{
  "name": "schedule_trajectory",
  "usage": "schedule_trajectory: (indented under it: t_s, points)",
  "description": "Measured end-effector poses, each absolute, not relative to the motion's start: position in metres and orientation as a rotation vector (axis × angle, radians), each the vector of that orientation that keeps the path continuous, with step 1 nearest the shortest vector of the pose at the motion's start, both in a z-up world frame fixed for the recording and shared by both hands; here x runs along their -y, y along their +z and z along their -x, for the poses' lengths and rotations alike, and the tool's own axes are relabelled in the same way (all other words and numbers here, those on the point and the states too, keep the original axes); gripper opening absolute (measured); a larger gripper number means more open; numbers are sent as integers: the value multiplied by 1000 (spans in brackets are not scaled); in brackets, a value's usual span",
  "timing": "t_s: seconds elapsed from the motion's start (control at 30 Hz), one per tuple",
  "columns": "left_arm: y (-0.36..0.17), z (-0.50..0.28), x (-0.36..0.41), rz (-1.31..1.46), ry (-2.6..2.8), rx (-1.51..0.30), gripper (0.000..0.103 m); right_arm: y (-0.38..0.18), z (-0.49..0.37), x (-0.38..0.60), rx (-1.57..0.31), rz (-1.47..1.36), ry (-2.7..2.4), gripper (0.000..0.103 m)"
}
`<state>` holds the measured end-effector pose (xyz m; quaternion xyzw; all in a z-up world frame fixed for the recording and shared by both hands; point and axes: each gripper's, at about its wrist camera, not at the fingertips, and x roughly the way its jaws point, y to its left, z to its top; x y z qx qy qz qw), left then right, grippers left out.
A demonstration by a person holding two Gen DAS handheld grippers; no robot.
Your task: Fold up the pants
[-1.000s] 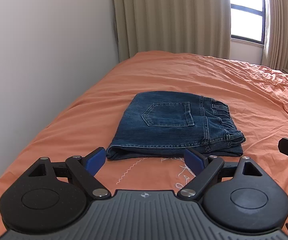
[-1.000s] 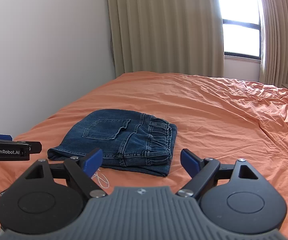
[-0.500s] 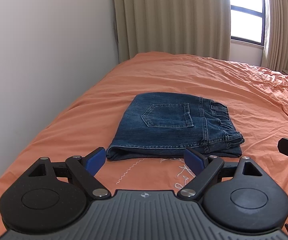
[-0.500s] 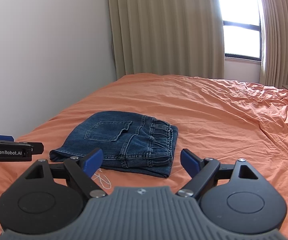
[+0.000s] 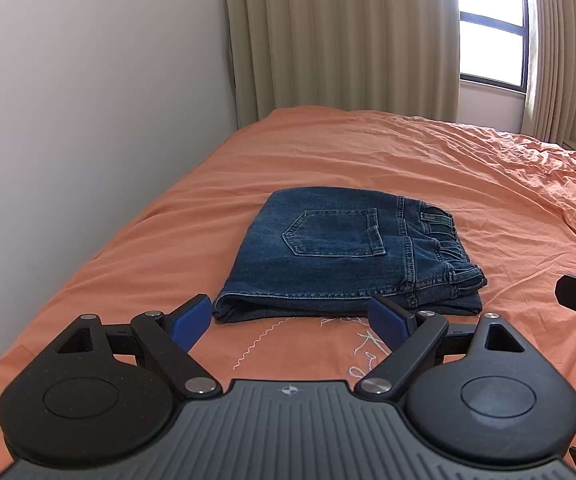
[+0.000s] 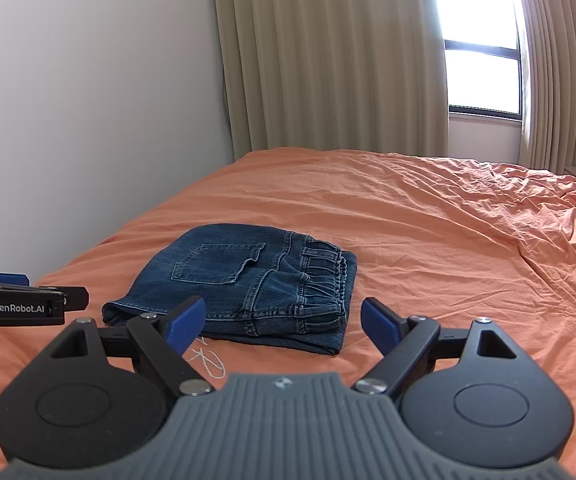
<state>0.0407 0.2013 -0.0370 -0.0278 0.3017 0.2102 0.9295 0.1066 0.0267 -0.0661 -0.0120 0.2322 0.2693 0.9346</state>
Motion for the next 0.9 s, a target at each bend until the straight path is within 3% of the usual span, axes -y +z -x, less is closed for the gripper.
schedule_trajectory:
  t_s: [0.9]
  points:
    - [-35, -41, -196, 44, 419, -621, 103, -64, -102, -27, -477, 19, 546, 81]
